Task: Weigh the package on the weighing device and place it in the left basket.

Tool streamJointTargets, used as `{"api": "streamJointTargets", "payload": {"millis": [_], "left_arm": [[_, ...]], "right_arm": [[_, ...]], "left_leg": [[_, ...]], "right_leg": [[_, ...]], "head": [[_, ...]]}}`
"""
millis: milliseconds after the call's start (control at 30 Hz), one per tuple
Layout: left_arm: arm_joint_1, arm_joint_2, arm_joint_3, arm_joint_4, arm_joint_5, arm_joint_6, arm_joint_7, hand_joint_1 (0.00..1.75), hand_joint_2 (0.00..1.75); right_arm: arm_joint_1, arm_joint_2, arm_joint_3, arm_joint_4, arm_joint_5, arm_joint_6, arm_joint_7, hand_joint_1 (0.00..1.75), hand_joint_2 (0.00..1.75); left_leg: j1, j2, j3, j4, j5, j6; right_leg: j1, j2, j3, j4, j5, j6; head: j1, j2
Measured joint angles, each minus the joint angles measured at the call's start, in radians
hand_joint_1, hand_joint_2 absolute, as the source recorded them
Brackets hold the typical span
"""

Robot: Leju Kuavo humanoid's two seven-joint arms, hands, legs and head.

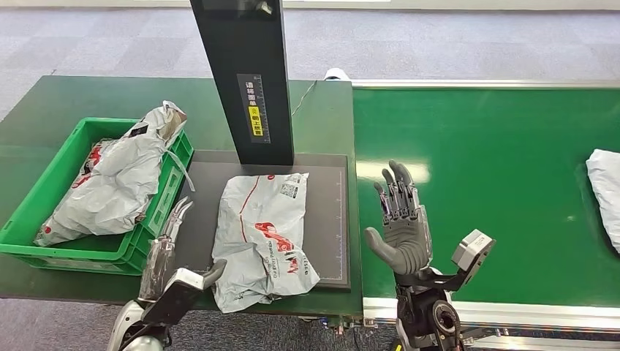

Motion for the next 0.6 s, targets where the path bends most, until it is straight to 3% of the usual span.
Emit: {"api": "streamJointTargets", "payload": {"millis": [267,600], "left_arm": [[-0.058,0.045,-0.030,0.113,-0.019,0.001,0.009,0.00,1.75],[-0.073,0.059,-0.036,0.156,-0.020,0.001,0.010,0.00,1.75]], "right_arm": [[-0.005,0.000,-0.001,0.020,-0.007,0.000,0.000,0.00,1.75],[-0.005,0.000,-0.001,0.026,-0.007,0.000,0.000,0.00,1.75]], "left_leg": [[0.000,0.000,-0.001,0.000,0.000,0.000],[0.000,0.000,0.000,0.000,0.000,0.000]], "right_leg": [[0.000,0.000,0.000,0.000,0.000,0.000],[0.000,0.000,0.000,0.000,0.000,0.000]], "head": [[0.000,0.000],[0.000,0.000]]}}
